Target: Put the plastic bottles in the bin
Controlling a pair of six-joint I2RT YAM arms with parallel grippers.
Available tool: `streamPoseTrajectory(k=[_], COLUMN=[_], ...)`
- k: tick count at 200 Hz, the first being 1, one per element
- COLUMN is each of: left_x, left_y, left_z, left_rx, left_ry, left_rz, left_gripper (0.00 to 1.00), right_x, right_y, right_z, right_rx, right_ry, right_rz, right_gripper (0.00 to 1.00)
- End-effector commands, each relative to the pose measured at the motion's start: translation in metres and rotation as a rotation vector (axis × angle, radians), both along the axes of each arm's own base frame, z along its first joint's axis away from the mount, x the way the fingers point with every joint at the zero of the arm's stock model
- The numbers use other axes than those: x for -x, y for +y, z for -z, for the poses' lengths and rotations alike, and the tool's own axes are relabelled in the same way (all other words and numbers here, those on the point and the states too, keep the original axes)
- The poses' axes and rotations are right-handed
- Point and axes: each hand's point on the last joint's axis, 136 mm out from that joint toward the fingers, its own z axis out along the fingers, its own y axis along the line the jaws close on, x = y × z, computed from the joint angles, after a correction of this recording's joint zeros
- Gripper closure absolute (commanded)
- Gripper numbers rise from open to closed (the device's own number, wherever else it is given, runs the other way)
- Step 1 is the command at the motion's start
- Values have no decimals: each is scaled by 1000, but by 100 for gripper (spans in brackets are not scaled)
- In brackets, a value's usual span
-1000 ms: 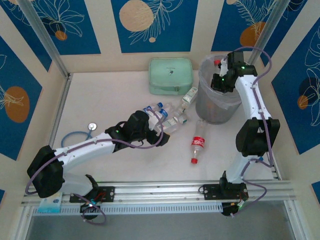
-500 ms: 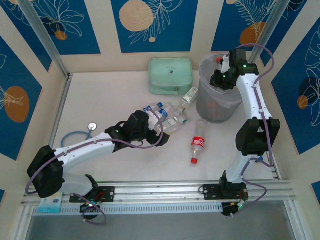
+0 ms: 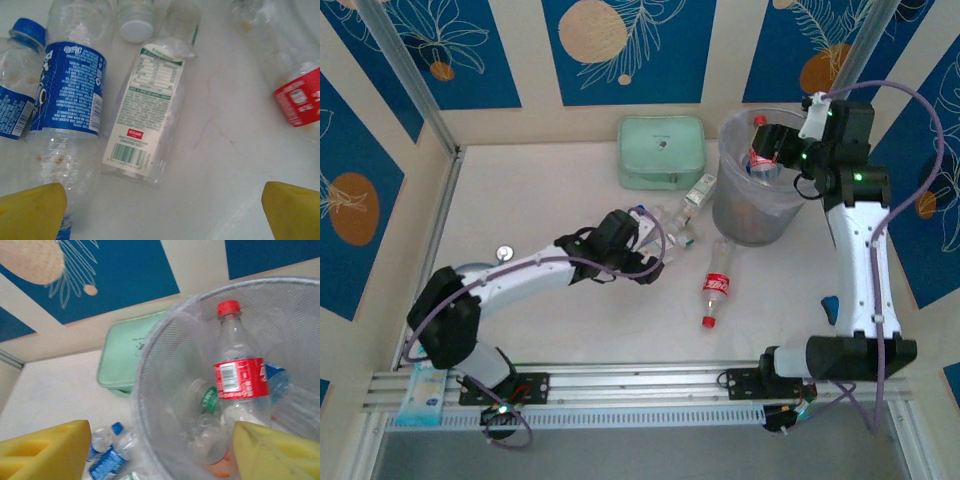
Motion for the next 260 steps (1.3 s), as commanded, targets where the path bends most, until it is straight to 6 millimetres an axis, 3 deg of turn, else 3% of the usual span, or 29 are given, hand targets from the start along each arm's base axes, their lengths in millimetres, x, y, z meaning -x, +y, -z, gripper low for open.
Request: streamPoseTrajectory(k=[1,42,86,117,136,144,171,200,228,260], left_x=[-7,-21,-32,-36,-36,-35,-31,-24,-19,-22], left_y=[13,6,-6,-4,-5,-6,-8,-8,-14,-15], left_z=[10,27,56,67,67,66,49,13,-28,-62], left_rx=[-135,-245,-329,-396,-387,-381,-324,-192,57,328], left_ry=[2,7,47,62,62,63,53,10,-54,-116], left_rz=[0,50,95,100,97,95,92,65,38,-15], left_gripper=[1,6,15,34,51,54,57,57,57,64], right_x=[17,63,78,81,78,78,78,82,81,61], right_y=[18,48,52,58,66,70,81,95,110,127], right_z=[10,37,64,56,60,63,64,56,55,62], right_rx=[-82,-199,-175,-180,-217,-228,-204,-203,-226,-288], right_ry=[0,9,35,-13,-13,-8,-22,-29,-28,-41], right_rz=[-56,-148,-173,-222,-256,-276,-316,-385,-417,-381], right_gripper=[21,17,15,16,16,16,17,17,17,23])
